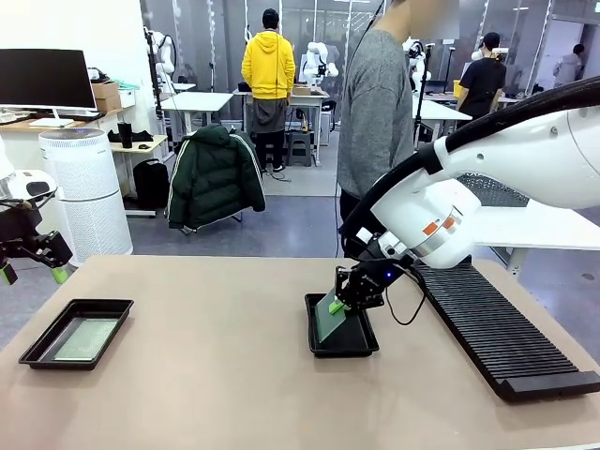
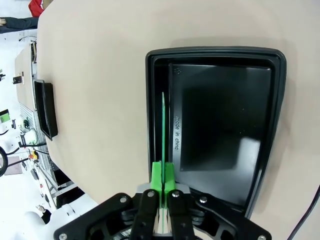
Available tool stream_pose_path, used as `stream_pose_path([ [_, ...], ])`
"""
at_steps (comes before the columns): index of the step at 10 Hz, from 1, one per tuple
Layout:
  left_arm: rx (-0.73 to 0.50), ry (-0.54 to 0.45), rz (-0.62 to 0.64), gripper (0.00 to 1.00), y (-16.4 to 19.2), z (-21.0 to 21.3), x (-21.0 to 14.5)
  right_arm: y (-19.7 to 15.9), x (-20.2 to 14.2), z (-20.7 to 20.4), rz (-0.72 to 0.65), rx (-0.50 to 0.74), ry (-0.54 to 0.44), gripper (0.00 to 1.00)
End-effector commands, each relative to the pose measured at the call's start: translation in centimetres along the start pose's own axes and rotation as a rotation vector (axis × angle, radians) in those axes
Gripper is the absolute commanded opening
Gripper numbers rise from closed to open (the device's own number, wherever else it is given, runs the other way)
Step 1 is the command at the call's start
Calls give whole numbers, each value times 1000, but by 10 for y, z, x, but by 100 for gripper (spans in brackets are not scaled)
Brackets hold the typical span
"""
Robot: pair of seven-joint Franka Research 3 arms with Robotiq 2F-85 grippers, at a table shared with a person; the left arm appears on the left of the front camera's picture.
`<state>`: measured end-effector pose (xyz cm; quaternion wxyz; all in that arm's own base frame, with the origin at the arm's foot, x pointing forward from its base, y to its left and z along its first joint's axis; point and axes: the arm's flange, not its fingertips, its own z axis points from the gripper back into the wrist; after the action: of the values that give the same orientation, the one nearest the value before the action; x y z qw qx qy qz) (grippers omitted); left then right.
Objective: Inspect and transfer BCBs to ESD trays.
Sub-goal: Pick up the Blank PCB from the PCB Rack and place it in the right ESD tray.
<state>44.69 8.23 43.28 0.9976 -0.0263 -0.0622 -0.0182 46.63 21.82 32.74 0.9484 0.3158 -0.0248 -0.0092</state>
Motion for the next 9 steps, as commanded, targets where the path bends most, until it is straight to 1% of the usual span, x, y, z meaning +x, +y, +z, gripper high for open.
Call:
stream_pose_path([
  [1,2,-8,-2,100,1,-1,-1,5,4,-9,-11,-47,-14,2],
  [6,2,-8,-2,100,1,-1,-1,4,7,-15,-16,-94,8,2],
  [7,2,-8,-2,100,1,-1,-1,6,7,-14,-19,-108,15,9],
  [9,2,-8,-2,100,1,-1,-1,9,7,-12,-21,-138,25,29],
])
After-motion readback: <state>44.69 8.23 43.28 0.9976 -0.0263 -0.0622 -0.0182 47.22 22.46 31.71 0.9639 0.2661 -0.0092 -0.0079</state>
